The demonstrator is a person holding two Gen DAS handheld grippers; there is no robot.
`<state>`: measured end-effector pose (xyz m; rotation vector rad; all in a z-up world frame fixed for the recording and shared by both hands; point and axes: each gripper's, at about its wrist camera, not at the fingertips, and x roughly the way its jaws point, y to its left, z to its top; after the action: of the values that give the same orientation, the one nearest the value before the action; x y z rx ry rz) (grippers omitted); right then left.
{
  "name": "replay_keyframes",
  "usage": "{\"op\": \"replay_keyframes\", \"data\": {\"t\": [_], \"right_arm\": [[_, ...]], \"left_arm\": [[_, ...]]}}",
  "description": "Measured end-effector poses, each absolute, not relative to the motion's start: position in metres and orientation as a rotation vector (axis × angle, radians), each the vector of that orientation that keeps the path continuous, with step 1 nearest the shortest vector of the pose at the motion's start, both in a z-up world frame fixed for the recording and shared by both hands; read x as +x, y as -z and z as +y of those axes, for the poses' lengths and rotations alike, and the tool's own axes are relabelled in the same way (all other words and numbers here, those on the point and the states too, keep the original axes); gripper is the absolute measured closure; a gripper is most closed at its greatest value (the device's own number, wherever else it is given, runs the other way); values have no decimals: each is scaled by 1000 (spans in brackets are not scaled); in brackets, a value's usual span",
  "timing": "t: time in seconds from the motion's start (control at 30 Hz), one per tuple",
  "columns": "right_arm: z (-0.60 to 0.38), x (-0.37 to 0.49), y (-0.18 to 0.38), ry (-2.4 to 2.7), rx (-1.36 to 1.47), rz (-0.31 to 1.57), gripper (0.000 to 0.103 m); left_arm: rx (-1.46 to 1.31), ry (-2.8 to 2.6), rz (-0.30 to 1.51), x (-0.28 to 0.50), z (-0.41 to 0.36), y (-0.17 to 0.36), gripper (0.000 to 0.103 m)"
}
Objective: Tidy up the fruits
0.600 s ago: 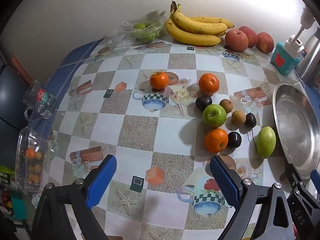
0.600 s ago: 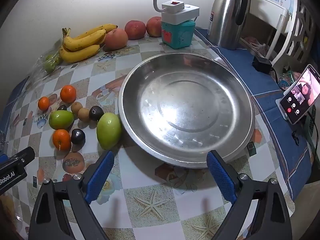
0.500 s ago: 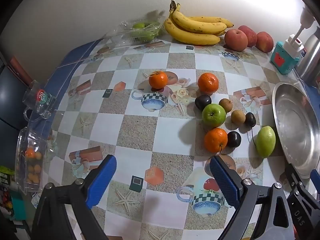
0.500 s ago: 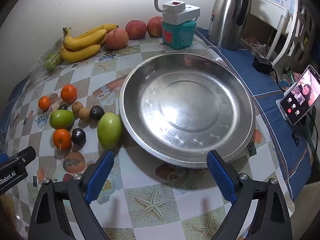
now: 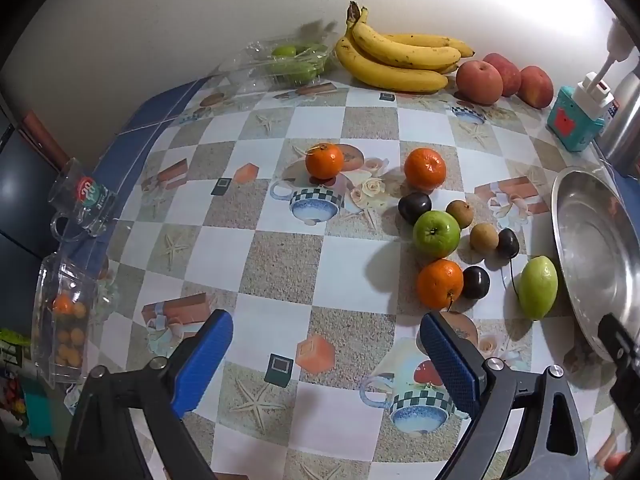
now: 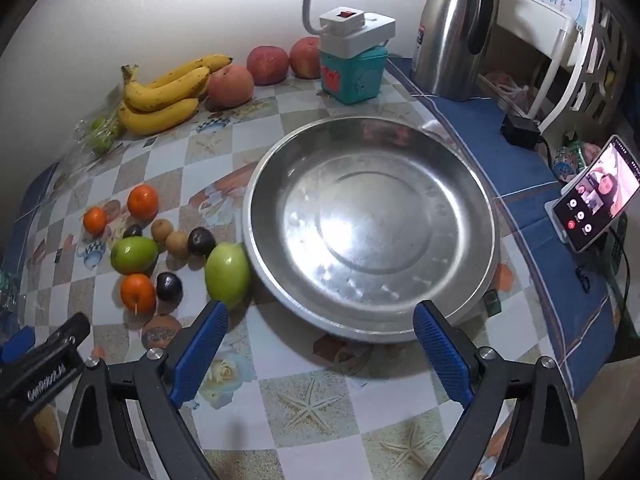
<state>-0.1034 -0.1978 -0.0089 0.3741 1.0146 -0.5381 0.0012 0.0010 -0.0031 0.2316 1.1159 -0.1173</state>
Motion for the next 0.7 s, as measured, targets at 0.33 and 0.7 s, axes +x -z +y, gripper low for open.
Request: {"op": "replay_keyframes", "data": {"t": [0.33, 0.7], "right_arm": [[-204, -103, 23, 517, 413, 1021, 9], [-194, -101, 23, 492, 369, 1028, 9]], "left_arm": [[253, 109, 1093, 1, -1, -2, 6], [221, 110, 1075, 1, -1, -3, 4]]}}
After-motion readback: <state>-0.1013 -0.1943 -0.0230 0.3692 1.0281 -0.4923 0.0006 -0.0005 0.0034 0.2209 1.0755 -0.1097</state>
